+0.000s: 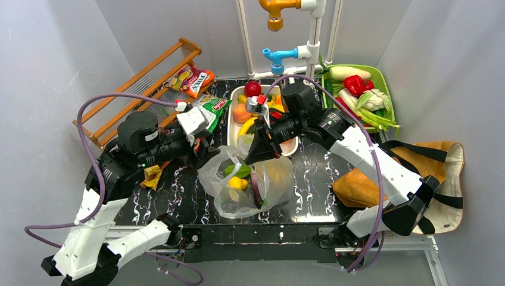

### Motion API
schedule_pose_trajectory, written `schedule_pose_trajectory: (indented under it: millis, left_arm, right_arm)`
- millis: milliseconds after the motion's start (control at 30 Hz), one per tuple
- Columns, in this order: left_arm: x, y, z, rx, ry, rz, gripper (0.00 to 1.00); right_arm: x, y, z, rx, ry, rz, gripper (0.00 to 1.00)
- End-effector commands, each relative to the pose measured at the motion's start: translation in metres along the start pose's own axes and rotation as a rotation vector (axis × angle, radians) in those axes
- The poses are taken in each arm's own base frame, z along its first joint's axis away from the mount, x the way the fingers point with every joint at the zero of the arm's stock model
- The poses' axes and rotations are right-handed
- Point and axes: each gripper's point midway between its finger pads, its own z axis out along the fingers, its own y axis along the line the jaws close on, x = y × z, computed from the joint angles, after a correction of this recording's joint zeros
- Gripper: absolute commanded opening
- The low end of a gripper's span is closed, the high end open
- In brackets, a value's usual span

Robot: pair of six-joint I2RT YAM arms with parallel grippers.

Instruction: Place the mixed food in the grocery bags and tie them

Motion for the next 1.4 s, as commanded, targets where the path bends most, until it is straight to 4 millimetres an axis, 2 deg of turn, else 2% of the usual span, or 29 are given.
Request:
schedule_pose_trajectory:
  millis: [0,167,267,333,533,667,767,867,1100,1167,1200,1367]
  left_arm:
    - [0.027,-0.026,-0.024,0.11,0.12,0.026,0.52]
    - [0.047,-0.063,-0.034,0.324,0.192,0.007,0.5]
    - [0.046,-0.079,-0.025,0.434,0.16,-0.037,0.51]
    - [0.044,-0.085,-0.014,0.477,0.121,-0.065,0.47]
    - [0.056,-0.089,0.013,0.55,0.096,-0.08,0.42]
    - [0.062,-0.083,0.024,0.543,0.098,-0.041,0.38]
    - [0.061,-0.08,0.023,0.532,0.102,-0.011,0.37]
    - [0.056,-0.077,0.015,0.519,0.128,0.013,0.41]
    - [0.055,-0.066,0.001,0.478,0.191,0.085,0.4]
    - [0.053,-0.067,0.0,0.478,0.191,0.079,0.37]
    - [0.056,-0.068,-0.001,0.484,0.198,0.078,0.33]
    - [0.076,-0.08,0.009,0.56,0.22,0.005,0.23]
  right_arm:
    - [-0.012,0.011,-0.002,-0.023,-0.034,-0.06,0.01]
    - [-0.011,0.011,-0.001,-0.021,-0.033,-0.053,0.01]
    - [-0.01,0.01,0.0,-0.02,-0.031,-0.05,0.01]
    - [-0.009,0.01,0.0,-0.016,-0.03,-0.049,0.01]
    - [-0.005,0.01,-0.003,0.002,-0.028,-0.045,0.01]
    - [-0.004,0.01,-0.004,0.017,-0.03,-0.047,0.01]
    - [-0.004,0.009,-0.005,0.031,-0.032,-0.05,0.01]
    - [-0.003,0.007,-0.005,0.04,-0.033,-0.05,0.01]
    - [-0.005,0.004,-0.003,0.038,-0.031,-0.047,0.01]
    - [-0.005,0.004,-0.002,0.034,-0.027,-0.041,0.01]
    - [-0.005,0.004,-0.002,0.035,-0.025,-0.04,0.01]
    - [-0.005,0.002,-0.001,0.037,-0.022,-0.041,0.01]
